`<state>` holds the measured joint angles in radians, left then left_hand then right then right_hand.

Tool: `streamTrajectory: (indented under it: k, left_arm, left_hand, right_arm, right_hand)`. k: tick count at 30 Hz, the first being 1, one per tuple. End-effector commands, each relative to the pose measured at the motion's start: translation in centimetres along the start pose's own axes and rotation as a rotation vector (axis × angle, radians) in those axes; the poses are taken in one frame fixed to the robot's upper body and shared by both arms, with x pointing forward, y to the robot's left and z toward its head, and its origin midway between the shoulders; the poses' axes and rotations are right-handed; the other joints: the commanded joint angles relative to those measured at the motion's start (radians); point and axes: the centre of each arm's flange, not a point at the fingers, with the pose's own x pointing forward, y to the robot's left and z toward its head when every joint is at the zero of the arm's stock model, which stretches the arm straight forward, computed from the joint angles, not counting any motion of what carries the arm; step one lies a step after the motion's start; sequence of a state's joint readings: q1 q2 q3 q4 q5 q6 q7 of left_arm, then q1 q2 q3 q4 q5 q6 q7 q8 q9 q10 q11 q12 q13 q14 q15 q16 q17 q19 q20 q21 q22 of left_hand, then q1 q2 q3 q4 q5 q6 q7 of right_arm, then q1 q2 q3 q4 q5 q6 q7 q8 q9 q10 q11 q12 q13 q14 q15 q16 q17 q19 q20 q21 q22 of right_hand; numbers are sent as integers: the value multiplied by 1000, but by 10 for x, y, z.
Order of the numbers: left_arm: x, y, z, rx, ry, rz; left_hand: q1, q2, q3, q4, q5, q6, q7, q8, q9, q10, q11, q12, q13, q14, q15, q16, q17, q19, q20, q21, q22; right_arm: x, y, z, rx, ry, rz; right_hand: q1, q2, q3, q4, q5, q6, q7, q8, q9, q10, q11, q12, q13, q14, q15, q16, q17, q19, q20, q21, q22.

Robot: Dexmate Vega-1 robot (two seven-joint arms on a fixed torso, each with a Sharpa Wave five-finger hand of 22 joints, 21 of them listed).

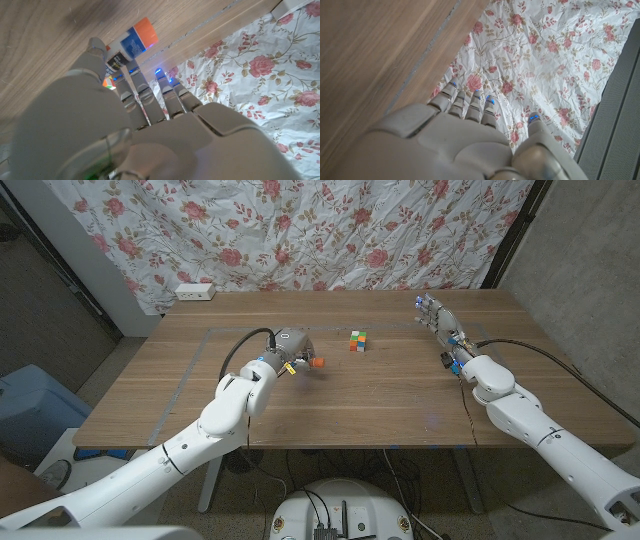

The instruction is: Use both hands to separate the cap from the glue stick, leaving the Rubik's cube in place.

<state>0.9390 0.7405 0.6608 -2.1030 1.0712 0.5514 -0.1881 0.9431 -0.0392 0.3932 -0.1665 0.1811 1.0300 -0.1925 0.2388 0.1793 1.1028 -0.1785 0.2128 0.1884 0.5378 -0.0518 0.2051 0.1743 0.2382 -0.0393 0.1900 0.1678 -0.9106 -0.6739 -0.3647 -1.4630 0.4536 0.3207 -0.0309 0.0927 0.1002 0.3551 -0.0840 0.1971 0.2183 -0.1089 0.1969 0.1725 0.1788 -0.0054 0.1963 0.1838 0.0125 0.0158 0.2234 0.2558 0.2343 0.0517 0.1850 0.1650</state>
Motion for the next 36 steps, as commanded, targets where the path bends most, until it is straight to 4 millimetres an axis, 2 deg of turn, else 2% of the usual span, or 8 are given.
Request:
streamTrajectory:
  k: [1, 6, 10, 11, 14, 17, 23, 36]
  left_arm:
    - [6, 7, 10, -64, 24, 48]
    - [8, 8, 16, -101, 37, 65]
    - [10, 8, 19, -138, 51, 75]
    - [10, 8, 20, -142, 52, 78]
    - [11, 9, 22, -167, 61, 90]
    - [13, 9, 24, -191, 69, 106]
    - [17, 10, 27, -236, 74, 129]
    - [27, 8, 30, -353, 62, 164]
  left_hand:
    - [22, 33, -6, 0, 7, 111, 16, 6, 6, 52, -47, 0, 5, 13, -154, -3, 5, -4, -24, 0, 3]
    - [23, 35, -7, 0, 7, 114, 19, 5, 6, 56, -47, 0, 6, 14, -155, -3, 5, -5, -24, 0, 3]
    - [23, 35, -9, 0, 7, 113, 19, 3, 6, 58, -47, -1, 6, 14, -155, -3, 5, -4, -23, 0, 3]
    - [23, 35, -9, 0, 7, 113, 20, 3, 6, 58, -47, -1, 6, 14, -155, -3, 5, -4, -23, 0, 3]
    - [23, 36, -10, 0, 7, 113, 19, 2, 6, 59, -47, -1, 6, 15, -155, -3, 5, -5, -22, 0, 3]
    - [23, 36, -11, 0, 7, 113, 20, 1, 6, 61, -47, -1, 6, 15, -154, -4, 5, -5, -22, 0, 3]
    - [23, 36, -13, 0, 7, 114, 21, -1, 6, 62, -47, -2, 6, 14, -154, -5, 5, -5, -22, 0, 3]
    - [24, 39, -18, 0, 8, 116, 28, -5, 7, 66, -47, -4, 6, 15, -153, -6, 5, -5, -19, 0, 3]
  right_arm:
    - [-3, 6, 18, -96, -21, 37]
    - [-1, 9, 26, -156, -15, 75]
    - [1, 9, 29, -188, -14, 107]
    - [1, 9, 29, -198, -15, 117]
    - [2, 10, 33, -226, -15, 137]
    - [4, 11, 36, -243, -20, 157]
    - [5, 11, 44, -304, -29, 192]
    - [0, 17, 63, -460, -52, 250]
  right_hand:
    - [17, -5, 6, -13, 0, 16, 2, 9, 4, 14, 2, 6, 2, 4, 0, -2, -1, 9, -1, 4, 2]
    - [40, -10, 15, -33, -1, 11, -4, 6, 5, 23, 0, 8, 3, 7, 3, -3, -6, 11, -2, 3, 2]
    - [115, -4, 50, -82, -5, 31, -15, 12, 7, 27, -4, 6, 6, 9, 10, -6, -18, 7, -6, 0, 1]
    - [124, -4, 54, -87, -5, 34, -20, 13, 7, 29, -4, 6, 6, 10, 11, -6, -20, 8, -6, 1, 1]
    - [140, -6, 61, -94, -5, 39, -23, 15, 8, 35, -2, 8, 6, 11, 15, -6, -22, 8, -2, 1, 1]
    - [164, -12, 69, -101, -5, 40, -25, 14, 8, 40, -2, 9, 8, 12, 24, -6, -25, 7, 14, 0, 2]
    - [189, -22, 77, -106, -3, 39, -24, 14, 10, 50, -2, 11, 9, 11, 31, -7, -27, 8, 29, 1, 2]
    - [230, -82, 73, -109, -9, 43, -27, 17, 12, 80, -14, 20, 13, 22, 34, -1, -29, 13, 39, 2, 2]
